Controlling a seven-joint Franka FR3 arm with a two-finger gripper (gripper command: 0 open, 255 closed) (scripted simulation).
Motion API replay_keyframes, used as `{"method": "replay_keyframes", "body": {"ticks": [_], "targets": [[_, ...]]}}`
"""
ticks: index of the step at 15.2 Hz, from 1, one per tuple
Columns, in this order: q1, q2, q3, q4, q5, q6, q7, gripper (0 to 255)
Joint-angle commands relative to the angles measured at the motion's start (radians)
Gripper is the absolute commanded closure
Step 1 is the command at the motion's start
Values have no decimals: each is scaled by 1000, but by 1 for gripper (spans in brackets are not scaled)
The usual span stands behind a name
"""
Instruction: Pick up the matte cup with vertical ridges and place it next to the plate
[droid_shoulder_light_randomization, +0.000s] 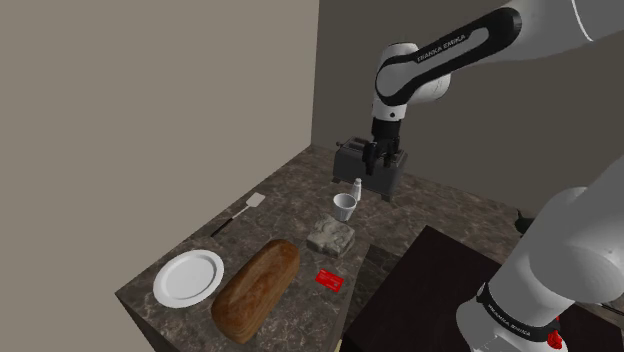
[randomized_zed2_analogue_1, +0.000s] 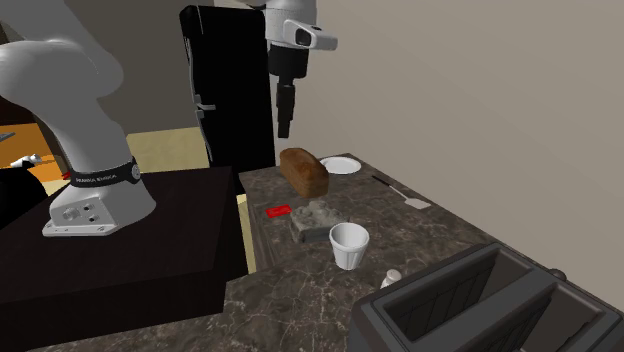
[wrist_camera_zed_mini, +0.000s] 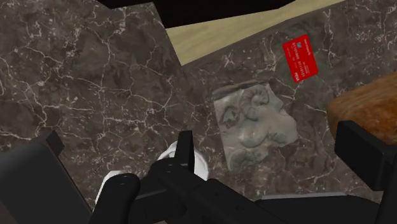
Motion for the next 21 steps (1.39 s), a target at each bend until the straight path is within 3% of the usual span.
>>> {"method": "replay_keyframes", "body": {"ticks": [1, 11, 21], "targets": [[-3, 78, -16, 23, 17, 50, -37, 0], [-56, 480, -45, 240, 151, 196, -238, 0], [-163, 883, 0, 590, 248, 213, -367, 0]]}}
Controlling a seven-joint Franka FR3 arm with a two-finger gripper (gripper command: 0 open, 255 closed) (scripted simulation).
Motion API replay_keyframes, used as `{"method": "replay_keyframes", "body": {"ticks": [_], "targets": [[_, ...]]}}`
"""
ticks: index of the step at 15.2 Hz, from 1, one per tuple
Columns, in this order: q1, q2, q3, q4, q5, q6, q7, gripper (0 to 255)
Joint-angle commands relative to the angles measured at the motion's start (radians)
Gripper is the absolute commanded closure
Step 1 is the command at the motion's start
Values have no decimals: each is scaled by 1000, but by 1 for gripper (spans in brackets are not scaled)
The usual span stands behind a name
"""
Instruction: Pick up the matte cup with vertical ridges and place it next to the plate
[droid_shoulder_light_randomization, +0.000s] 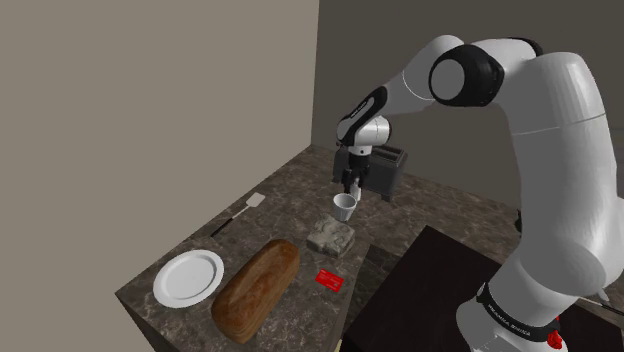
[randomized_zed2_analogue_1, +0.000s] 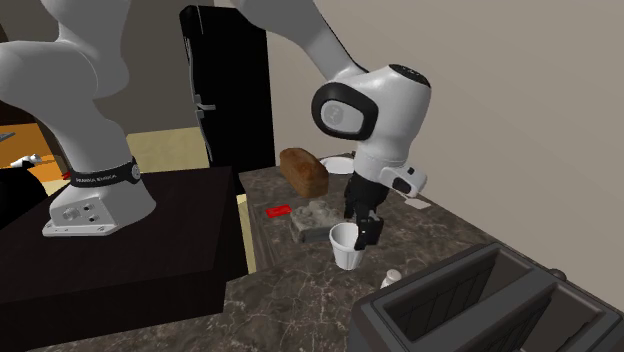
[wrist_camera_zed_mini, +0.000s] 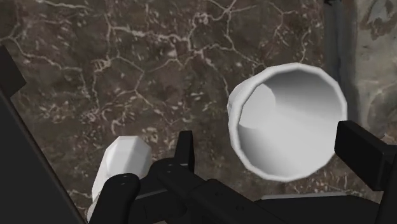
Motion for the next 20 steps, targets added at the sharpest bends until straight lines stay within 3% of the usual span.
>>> {"method": "replay_keyframes", "body": {"ticks": [1, 9, 16, 17, 20], "targets": [[-20, 70, 9, 71, 10, -6, -16, 0], [-23, 136, 26, 65, 30, 65, -28, 0], [-23, 136, 26, 65, 30, 65, -28, 0], [-23, 136, 26, 65, 30, 65, -28, 255], [-23, 136, 26, 65, 30, 65, -28, 255]]}}
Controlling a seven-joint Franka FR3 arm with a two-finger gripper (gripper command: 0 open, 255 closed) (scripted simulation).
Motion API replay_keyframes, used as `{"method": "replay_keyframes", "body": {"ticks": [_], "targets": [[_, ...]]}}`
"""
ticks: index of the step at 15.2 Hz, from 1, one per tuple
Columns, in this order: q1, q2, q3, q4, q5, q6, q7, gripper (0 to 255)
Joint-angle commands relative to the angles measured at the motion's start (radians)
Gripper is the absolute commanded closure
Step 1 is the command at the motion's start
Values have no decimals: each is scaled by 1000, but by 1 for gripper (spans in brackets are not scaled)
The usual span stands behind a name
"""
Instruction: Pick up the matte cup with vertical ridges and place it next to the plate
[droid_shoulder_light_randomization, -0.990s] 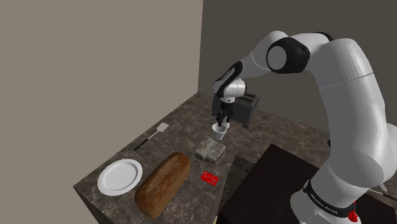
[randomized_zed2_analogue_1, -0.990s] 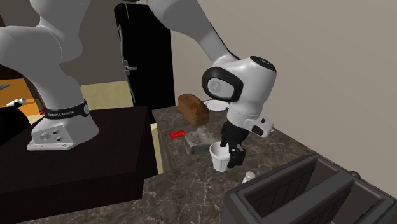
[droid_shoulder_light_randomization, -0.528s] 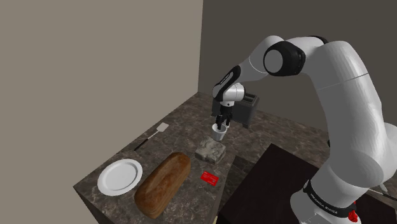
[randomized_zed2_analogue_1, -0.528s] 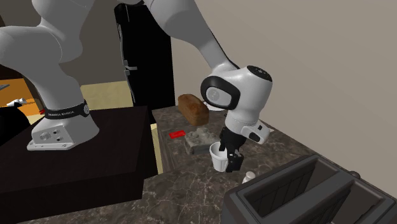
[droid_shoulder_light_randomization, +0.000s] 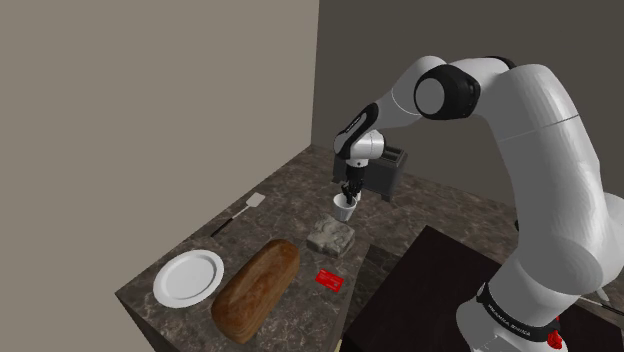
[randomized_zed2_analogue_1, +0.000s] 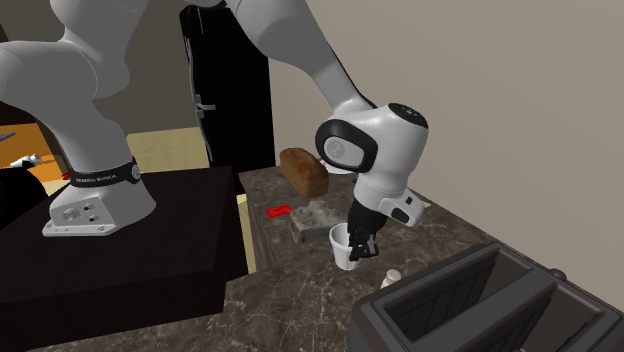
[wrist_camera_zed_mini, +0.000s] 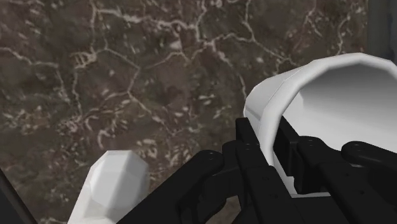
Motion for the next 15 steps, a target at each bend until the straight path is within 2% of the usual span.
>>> {"method": "replay_keyframes", "body": {"ticks": [1, 6, 15], "targets": [[0, 1, 0, 0, 0, 0, 0, 255], [0, 1, 0, 0, 0, 0, 0, 255], [14, -100, -19, -33, -22, -68, 19, 255]]}}
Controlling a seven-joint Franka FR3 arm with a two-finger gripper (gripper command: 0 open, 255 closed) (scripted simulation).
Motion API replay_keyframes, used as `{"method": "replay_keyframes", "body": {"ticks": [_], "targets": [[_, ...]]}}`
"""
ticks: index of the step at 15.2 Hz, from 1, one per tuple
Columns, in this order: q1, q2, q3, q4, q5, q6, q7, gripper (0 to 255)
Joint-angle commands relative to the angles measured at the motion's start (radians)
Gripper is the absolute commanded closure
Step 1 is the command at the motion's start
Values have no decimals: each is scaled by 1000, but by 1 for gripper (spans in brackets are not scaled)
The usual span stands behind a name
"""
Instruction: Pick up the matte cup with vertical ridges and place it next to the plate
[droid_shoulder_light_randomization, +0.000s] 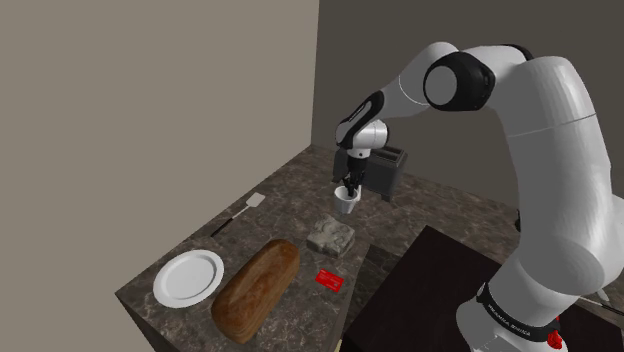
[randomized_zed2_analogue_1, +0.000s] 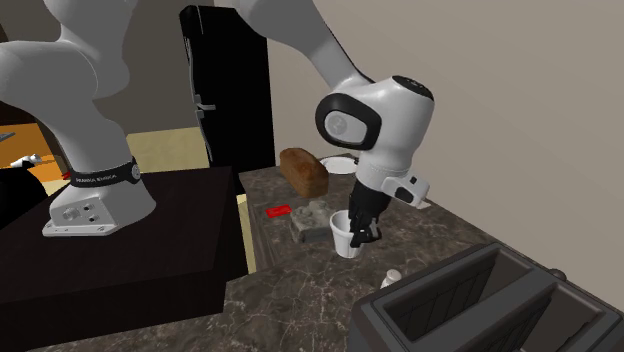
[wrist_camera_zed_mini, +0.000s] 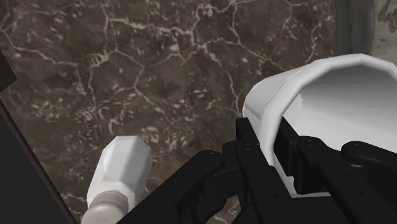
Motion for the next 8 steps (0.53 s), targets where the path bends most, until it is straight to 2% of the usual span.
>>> {"method": "replay_keyframes", "body": {"ticks": [1, 8], "targets": [[4, -22, -4, -6, -5, -16, 5, 255], [13, -94, -18, -17, -25, -75, 22, 255]]}}
